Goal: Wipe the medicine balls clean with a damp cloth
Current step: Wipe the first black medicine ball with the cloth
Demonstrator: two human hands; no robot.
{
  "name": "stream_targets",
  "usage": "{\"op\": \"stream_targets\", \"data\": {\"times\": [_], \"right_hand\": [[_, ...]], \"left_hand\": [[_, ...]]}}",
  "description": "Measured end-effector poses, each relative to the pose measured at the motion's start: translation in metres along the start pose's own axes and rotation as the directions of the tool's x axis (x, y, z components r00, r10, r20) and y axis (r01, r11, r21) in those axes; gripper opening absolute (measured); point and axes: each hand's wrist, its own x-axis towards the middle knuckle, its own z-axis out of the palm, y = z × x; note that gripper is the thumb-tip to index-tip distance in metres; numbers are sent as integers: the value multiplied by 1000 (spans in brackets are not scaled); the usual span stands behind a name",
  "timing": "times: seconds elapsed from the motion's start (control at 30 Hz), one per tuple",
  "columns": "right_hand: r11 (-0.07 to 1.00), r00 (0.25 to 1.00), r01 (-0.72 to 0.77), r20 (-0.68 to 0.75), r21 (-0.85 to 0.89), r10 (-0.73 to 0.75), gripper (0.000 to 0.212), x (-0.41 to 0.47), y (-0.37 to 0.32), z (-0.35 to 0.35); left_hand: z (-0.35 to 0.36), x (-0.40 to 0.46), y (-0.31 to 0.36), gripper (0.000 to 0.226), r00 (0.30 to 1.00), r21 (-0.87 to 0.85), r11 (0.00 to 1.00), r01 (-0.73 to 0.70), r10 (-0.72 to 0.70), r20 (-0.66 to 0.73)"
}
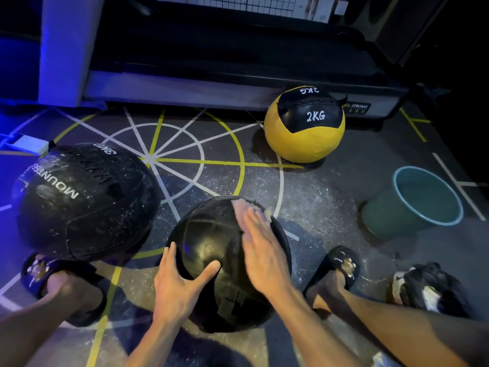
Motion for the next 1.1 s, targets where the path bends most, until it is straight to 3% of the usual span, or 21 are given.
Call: {"op": "stream_targets", "data": {"times": [0.07,0.13,0.17,0.23,0.3,0.33,0.4,0.43,0.5,0.57,0.63,0.7,0.73,0.8,0.9,1.0,1.07,1.1], "right_hand": [[969,974,-194,-87,154,209,54,-11,34,-14],[848,869,-457,-69,269,490,45,-21,52,-24],[813,831,-514,-78,272,551,44,-23,51,-21],[870,844,-455,-218,190,490,47,-14,22,-7],[982,932,-186,-314,20,183,42,0,-15,14],[995,972,-56,-234,-83,35,39,5,-33,22],[988,997,79,16,-131,-78,44,7,-52,27],[989,994,93,68,-118,-85,46,8,-50,20],[999,1000,13,12,-42,-12,45,6,-24,3],[964,970,-193,-111,181,215,43,8,2,-28],[871,864,-353,-238,341,443,38,9,30,-62],[816,758,-477,-318,327,570,39,6,46,-90],[799,740,-518,-310,304,597,39,4,51,-97],[788,771,-563,-185,249,610,45,2,53,-96],[795,814,-571,19,206,580,46,1,53,-67],[830,832,-546,-46,112,553,45,10,41,-41],[917,915,-395,-108,-47,389,40,21,14,-26],[950,957,-287,-69,-121,281,39,26,-4,-18]], "left_hand": [[1,-1,0,150,1000,36,999,11,-11,-8],[4,-3,2,150,999,93,995,34,-33,-11],[6,-5,4,150,999,122,992,40,-38,-13],[13,-8,9,147,999,190,981,40,-35,-28],[20,-9,10,142,999,247,968,35,-26,-38],[22,-8,10,135,999,261,965,41,-31,-41],[27,-11,11,115,998,277,959,60,-50,-43],[28,-13,12,112,997,278,958,67,-56,-50],[29,-15,15,122,997,288,956,60,-41,-72],[26,-13,16,123,996,307,951,41,-13,-92],[19,-9,14,104,997,277,961,20,3,-82],[11,-5,13,85,995,213,977,-19,39,-90],[10,-5,12,82,994,198,979,-43,61,-86],[13,-7,7,91,995,180,981,-71,82,-51],[20,-13,1,127,998,126,990,-58,59,-3],[26,-19,4,135,997,106,991,-80,79,16],[30,-21,7,134,995,146,984,-101,102,1],[32,-21,8,135,994,178,978,-106,108,-3]]}}
